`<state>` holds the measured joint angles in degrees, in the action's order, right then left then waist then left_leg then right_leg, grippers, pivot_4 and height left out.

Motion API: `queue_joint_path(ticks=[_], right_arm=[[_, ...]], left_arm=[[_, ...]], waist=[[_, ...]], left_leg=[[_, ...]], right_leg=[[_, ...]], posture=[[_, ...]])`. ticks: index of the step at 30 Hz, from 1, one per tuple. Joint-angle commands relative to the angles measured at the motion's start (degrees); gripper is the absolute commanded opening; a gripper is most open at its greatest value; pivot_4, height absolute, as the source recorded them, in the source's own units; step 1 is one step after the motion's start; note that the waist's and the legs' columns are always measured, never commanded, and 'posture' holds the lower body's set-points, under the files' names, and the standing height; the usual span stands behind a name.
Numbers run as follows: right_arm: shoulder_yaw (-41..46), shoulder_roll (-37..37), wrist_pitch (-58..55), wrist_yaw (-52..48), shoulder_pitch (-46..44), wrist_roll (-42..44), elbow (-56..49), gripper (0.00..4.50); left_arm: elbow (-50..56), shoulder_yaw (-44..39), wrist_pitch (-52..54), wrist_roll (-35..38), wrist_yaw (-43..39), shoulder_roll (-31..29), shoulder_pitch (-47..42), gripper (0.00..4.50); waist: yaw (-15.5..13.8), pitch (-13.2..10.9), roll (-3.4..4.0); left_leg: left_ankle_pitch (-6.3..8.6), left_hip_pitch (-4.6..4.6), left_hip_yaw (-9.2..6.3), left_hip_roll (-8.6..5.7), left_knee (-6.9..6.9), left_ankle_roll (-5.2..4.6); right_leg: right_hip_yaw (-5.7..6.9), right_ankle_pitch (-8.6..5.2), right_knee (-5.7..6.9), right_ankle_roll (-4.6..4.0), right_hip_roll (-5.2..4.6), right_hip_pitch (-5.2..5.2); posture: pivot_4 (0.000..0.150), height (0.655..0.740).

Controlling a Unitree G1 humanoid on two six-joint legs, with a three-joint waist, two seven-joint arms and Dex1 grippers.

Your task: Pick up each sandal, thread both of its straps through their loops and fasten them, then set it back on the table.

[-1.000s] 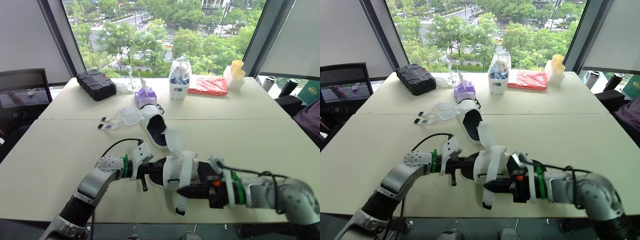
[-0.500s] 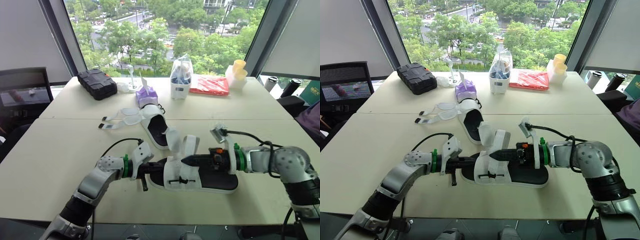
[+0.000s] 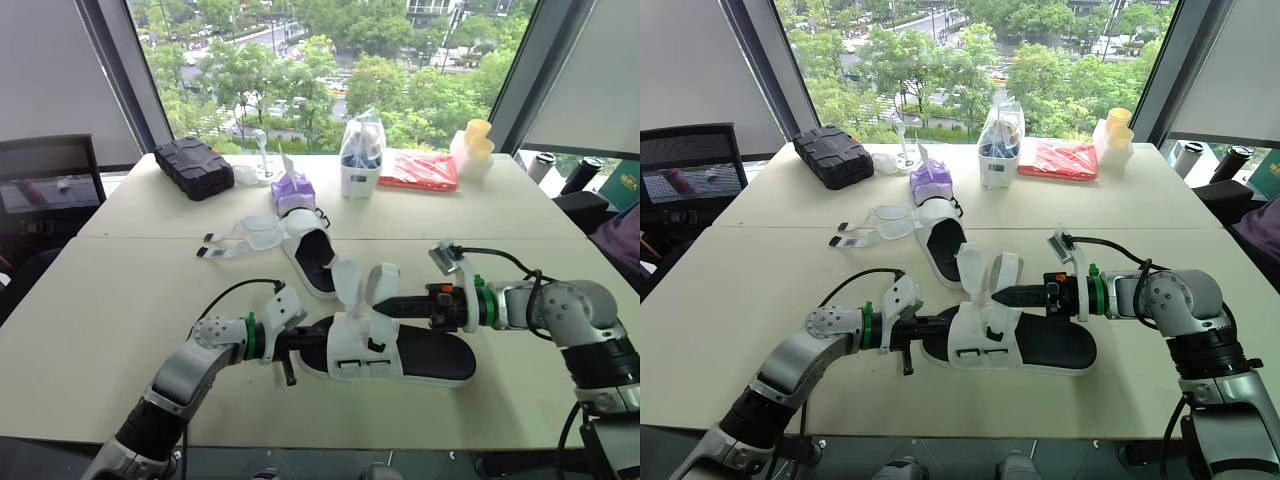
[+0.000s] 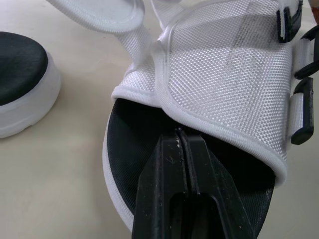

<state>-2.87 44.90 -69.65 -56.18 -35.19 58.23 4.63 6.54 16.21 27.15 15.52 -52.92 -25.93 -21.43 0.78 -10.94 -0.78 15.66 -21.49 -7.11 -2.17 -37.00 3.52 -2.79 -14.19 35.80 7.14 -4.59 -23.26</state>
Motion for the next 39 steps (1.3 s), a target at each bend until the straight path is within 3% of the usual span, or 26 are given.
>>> queue_joint_path(ticks=[1,12,20,29,39], right_arm=[[0.75,-0.21,-0.46,-1.94,0.71,-0.90,-1.71,0.03],[0.63,-0.71,-2.26,-2.67,3.08,-3.45,-3.50,0.03],[-3.96,0.35,8.55,-4.91,5.62,-13.47,-8.38,0.03],[-2.41,2.40,10.16,-10.74,6.85,-12.48,-14.96,0.03],[-6.37,2.55,13.34,-10.21,7.89,-17.76,-17.68,0.03]], left_arm=[[1.65,-1.04,-0.09,0.54,-0.10,-0.33,-0.07,0.00],[1.34,-0.60,-0.30,0.21,-0.34,-0.42,-0.04,0.00],[1.58,-0.52,-0.25,0.18,-0.38,-0.48,0.31,0.00],[1.46,-0.58,0.00,0.35,-0.39,-0.38,0.40,0.00],[0.95,-0.27,-0.11,0.29,-0.43,0.39,-0.08,0.00]], waist=[[0.00,0.00,0.00],[0.02,0.00,0.00],[0.07,0.00,0.00],[0.00,0.00,0.00],[0.00,0.00,0.00]], left_leg=[[0.00,0.00,0.00,0.00,0.00,0.00],[0.00,0.01,0.00,0.00,0.00,0.00],[0.00,0.02,0.00,0.00,0.02,0.00],[0.00,0.01,0.00,0.00,0.02,0.00],[0.01,0.02,0.00,0.00,0.02,0.00]], right_leg=[[0.00,0.00,0.00,0.00,0.00,0.00],[0.00,0.00,-0.01,0.00,0.00,0.01],[0.00,-0.01,-0.01,0.03,0.00,0.01],[0.01,-0.01,-0.02,0.03,-0.01,0.01],[0.01,-0.01,-0.03,0.03,-0.01,0.02]], posture=[[0.150,0.7400],[0.150,0.7400],[0.150,0.7400],[0.150,0.7400],[0.150,0.7400]])
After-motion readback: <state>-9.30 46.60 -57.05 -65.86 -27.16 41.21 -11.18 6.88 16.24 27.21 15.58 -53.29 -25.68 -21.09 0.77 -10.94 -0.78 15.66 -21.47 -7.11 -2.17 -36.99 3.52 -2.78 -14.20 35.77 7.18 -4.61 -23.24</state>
